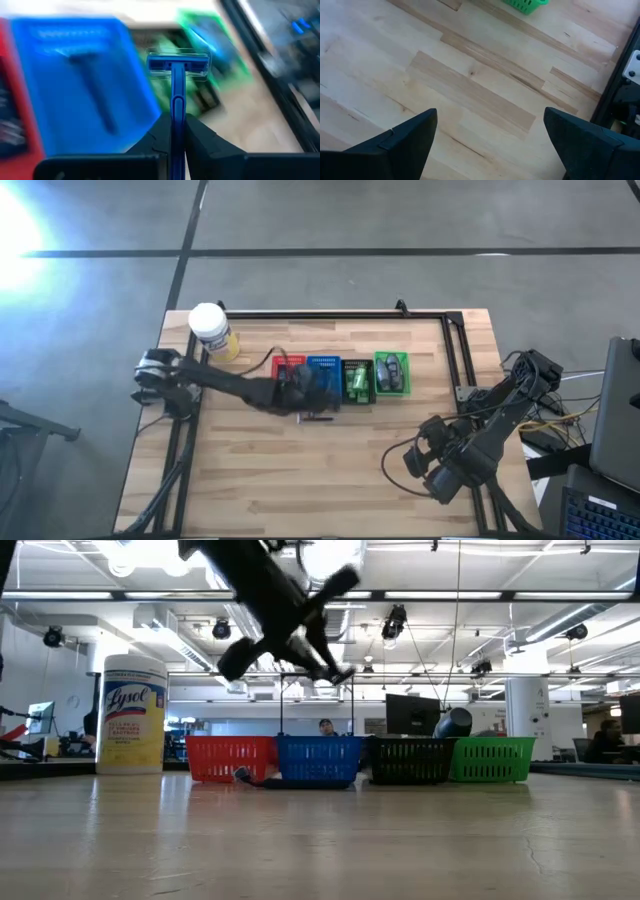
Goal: Pick & Place Travel size toiletries
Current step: Put the razor into the blue basket
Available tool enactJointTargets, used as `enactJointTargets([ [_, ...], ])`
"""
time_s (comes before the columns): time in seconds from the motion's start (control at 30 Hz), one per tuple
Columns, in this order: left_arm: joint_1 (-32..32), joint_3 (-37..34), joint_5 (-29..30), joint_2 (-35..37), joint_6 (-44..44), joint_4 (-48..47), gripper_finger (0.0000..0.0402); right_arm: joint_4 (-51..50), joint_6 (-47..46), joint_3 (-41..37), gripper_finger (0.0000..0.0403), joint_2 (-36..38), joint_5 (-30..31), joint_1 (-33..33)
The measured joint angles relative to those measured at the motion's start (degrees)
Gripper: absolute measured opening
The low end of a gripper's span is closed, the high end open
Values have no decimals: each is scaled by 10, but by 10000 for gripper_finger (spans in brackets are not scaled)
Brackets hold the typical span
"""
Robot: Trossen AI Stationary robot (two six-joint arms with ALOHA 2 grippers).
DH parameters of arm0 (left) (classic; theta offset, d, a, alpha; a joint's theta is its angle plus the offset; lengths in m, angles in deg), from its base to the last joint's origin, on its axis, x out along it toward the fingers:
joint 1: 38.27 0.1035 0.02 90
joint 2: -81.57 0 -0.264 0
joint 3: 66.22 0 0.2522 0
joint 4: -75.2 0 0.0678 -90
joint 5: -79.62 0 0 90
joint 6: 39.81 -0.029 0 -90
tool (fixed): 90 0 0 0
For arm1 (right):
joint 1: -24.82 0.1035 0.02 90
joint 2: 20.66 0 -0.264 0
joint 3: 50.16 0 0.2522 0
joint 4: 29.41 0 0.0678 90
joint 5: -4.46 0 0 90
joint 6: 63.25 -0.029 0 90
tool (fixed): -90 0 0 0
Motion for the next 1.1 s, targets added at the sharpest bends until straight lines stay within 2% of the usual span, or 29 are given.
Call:
enactJointTargets([
  [0.1, 47, -3, 17, -8, 34, -12, 37, -1, 2, 0, 363, 0, 3, 0],
  [0.3, 111, -8, -39, -43, 47, -7, 41, -1, 1, -1, 363, 0, 17, 0],
  [0.47, 112, -8, -51, -58, 45, -7, 56, 0, -8, -1, 363, 0, 17, 0],
  [0.87, 108, -3, -56, -56, 10, -12, 159, -1, -1, -1, 363, 0, 17, 0],
  [0.93, 100, 0, -73, -49, -65, 10, 163, -1, 6, -1, 363, 0, 16, 0],
  [1.0, 85, 4, -123, -39, -215, 49, 162, 0, 11, -1, 363, 0, 16, 0],
  [1.1, 53, 5, -258, -26, -466, 66, 159, 0, 20, -1, 363, 0, 15, 0],
])
